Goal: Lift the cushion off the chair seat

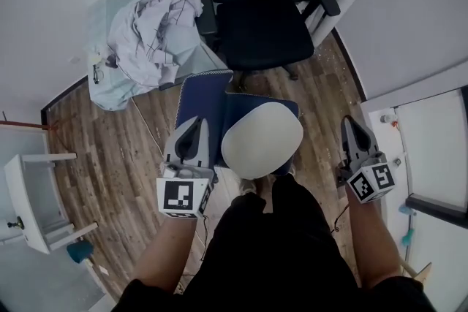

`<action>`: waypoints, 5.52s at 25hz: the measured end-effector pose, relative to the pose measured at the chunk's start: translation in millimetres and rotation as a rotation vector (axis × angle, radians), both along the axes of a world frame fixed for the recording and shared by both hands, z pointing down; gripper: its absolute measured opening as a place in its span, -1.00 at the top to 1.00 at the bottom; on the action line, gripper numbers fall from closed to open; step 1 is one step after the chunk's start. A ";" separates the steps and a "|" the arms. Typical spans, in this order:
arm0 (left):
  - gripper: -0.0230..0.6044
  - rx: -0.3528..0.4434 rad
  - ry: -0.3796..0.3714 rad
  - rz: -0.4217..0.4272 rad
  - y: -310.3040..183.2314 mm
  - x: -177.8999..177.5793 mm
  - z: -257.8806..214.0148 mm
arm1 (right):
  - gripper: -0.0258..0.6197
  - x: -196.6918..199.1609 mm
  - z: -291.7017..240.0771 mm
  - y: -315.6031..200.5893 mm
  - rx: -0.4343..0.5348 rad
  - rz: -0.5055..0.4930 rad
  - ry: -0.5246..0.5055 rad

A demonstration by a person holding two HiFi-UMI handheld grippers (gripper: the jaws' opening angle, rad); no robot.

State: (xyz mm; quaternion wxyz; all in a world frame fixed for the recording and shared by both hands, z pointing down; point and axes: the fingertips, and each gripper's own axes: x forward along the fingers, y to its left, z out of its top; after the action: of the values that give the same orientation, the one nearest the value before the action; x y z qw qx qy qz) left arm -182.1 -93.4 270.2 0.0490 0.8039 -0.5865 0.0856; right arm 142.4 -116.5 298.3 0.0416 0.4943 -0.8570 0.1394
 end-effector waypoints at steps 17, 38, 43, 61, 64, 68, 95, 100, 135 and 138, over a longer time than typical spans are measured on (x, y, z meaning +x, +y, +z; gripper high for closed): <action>0.91 -0.133 -0.048 -0.047 -33.4 54.6 111.2 | 0.88 28.5 117.8 -47.0 -0.043 -0.089 0.029; 0.91 -0.190 -0.036 0.015 -41.4 94.5 247.0 | 0.88 27.3 284.7 -38.0 -0.208 -0.153 0.041; 0.91 -0.211 -0.026 0.013 -38.4 94.0 274.1 | 0.88 29.7 322.6 -35.0 -0.244 -0.134 0.056; 0.91 -0.285 -0.004 0.067 -20.9 105.0 364.0 | 0.88 30.1 440.0 -15.3 -0.320 -0.136 0.091; 0.91 -0.311 0.001 0.088 -14.5 108.4 381.2 | 0.88 25.9 455.2 -10.7 -0.328 -0.160 0.079; 0.91 -0.315 -0.021 0.120 -8.8 115.6 392.5 | 0.87 28.6 476.2 -2.8 -0.361 -0.155 0.082; 0.91 -0.397 0.000 0.110 -22.4 123.8 416.9 | -0.06 22.2 565.4 -9.4 -0.635 -0.183 -0.032; 0.91 -0.392 0.015 0.098 -27.9 121.4 415.2 | 0.09 16.6 564.8 -8.4 -0.680 -0.216 -0.064; 0.91 -0.263 -0.048 0.001 -33.2 60.9 318.1 | 0.78 -47.7 368.7 -14.0 -0.429 -0.274 -0.049; 0.91 -0.254 -0.073 -0.012 -34.2 53.5 306.7 | 0.79 -54.2 356.3 -13.2 -0.435 -0.287 -0.059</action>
State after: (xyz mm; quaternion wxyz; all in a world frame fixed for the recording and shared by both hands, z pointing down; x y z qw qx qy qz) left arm -128.6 -127.6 577.0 0.1295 0.7842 -0.5770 0.1878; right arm 88.3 -129.7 654.6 0.1413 0.3427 -0.8692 0.3274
